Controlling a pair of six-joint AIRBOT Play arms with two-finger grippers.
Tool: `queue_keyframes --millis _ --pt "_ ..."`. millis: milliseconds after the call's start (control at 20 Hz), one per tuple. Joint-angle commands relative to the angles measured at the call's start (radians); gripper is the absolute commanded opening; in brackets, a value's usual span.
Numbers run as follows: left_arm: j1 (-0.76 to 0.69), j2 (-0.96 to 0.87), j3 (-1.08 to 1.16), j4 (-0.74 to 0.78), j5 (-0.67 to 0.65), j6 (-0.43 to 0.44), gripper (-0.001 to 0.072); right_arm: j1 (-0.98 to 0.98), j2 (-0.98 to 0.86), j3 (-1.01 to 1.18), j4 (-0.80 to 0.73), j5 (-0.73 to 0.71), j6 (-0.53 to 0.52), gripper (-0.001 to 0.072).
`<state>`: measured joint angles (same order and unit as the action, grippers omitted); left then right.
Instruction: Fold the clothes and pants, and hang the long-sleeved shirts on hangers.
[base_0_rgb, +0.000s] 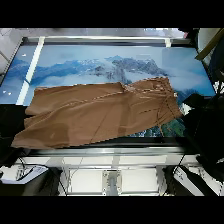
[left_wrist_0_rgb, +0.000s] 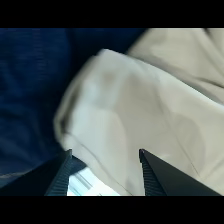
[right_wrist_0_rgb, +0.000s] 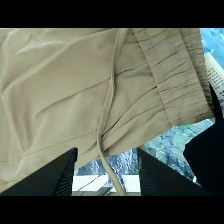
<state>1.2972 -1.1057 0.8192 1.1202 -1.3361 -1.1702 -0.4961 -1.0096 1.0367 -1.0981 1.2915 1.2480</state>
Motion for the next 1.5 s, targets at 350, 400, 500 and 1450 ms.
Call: queue_keyframes --millis 350,400,500,1450 --pt "0.01 -0.166 -0.017 -0.103 0.026 -0.019 0.0447 -0.001 0.004 -0.005 0.026 0.0 0.0 0.0413" --pt "0.006 -0.175 -0.017 -0.103 0.014 -0.018 0.0345 -0.001 0.004 -0.005 0.025 0.0 0.0 0.0412" --pt "-0.007 -0.179 -0.017 -0.103 0.0 -0.018 0.0217 -0.001 0.004 -0.005 0.024 -0.001 0.0 0.0412" --pt "-0.07 -0.177 0.095 -0.217 0.011 0.034 0.0011 -0.119 -0.143 -0.456 0.285 -0.356 -0.048 0.0495"
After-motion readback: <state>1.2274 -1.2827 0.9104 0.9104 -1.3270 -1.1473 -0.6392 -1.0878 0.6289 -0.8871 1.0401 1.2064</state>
